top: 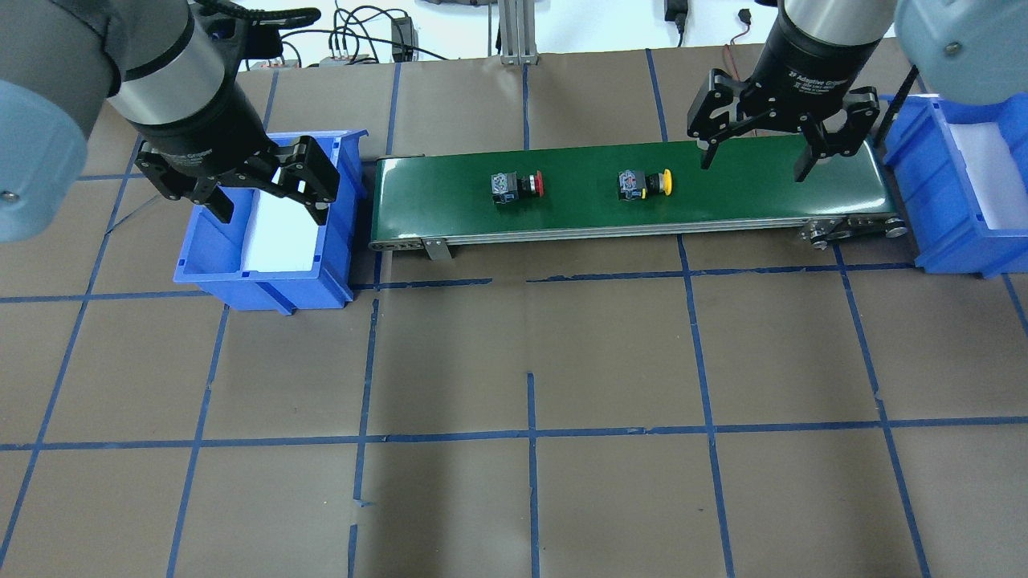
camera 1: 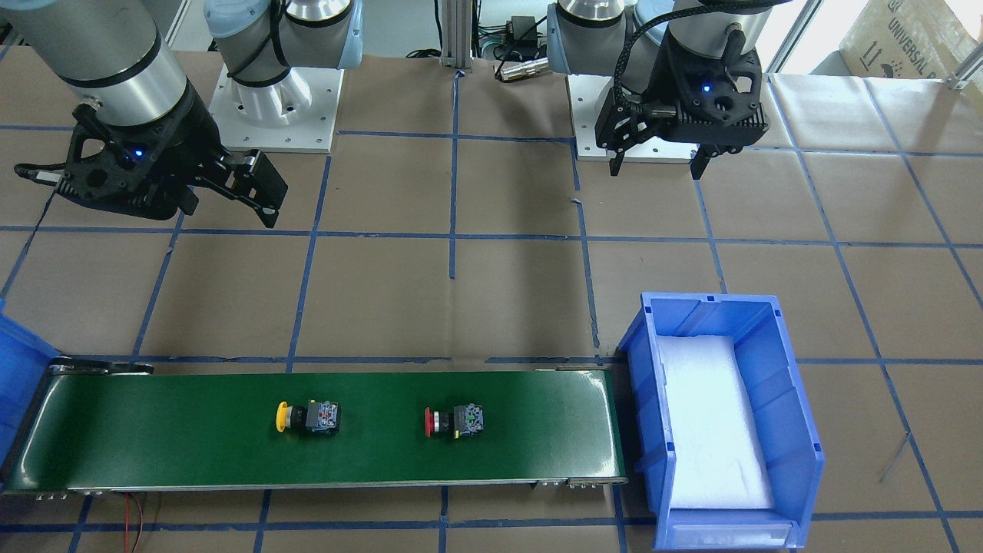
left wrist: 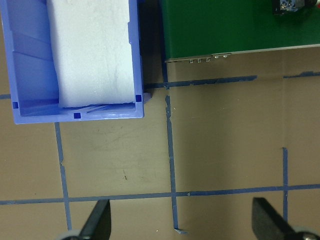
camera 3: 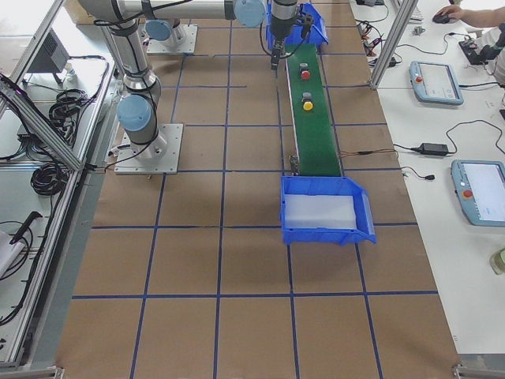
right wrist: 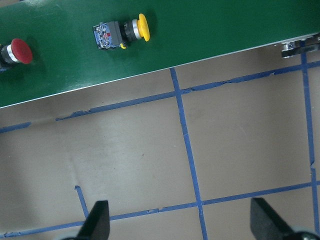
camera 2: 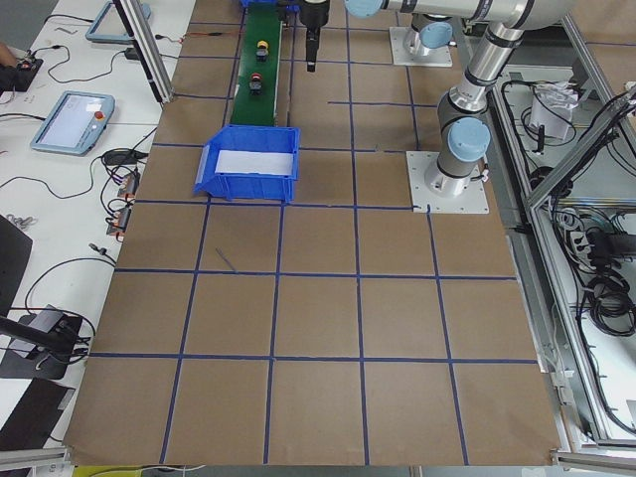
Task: Transport two buttons from left to right
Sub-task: 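Lower the right gripper onto the yellow button on the belt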
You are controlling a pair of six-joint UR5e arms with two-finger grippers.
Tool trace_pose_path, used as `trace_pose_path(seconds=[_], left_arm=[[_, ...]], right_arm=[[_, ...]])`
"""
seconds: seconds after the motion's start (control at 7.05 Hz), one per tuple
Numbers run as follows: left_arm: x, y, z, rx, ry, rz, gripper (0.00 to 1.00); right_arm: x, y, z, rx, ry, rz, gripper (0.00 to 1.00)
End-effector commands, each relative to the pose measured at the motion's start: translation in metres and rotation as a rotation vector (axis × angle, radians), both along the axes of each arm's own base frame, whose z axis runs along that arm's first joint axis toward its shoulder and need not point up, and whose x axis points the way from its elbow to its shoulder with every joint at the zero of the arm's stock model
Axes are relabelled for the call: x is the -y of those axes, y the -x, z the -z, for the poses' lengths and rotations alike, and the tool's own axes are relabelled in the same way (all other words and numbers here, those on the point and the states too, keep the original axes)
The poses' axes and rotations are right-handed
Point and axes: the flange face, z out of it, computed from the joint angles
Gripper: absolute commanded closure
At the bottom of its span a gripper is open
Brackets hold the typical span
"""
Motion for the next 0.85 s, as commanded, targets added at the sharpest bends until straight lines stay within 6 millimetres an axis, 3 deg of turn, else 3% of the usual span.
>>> trace_pose_path(seconds=[0.0, 0.14, 0.43, 0.57, 0.71], left_arm=[[0.001, -0.003, 0.0, -0.003, 0.0, -0.008, 0.0], [0.001, -0.003, 0.001, -0.003, -0.002, -0.008, 0.0], [0.001, -0.002, 0.001, -0.005, -0.002, -0.007, 0.0], [0.001, -0.002, 0.001, -0.005, -0.002, -0.007, 0.0], [0.001, -0.002, 0.001, -0.005, -0.002, -0.007, 0.0]], right_arm=[[0.023, 0.0, 0.043, 0.028, -0.082, 0.017, 0.0], [0.04, 0.001, 0.046, 0.017, -0.049, 0.123, 0.0], [0.069, 0.005, 0.086, -0.021, -0.054, 0.378, 0.02], [0.079, 0.005, 0.085, -0.011, 0.01, 0.473, 0.02], [0.088, 0.005, 0.099, -0.013, 0.011, 0.59, 0.02]])
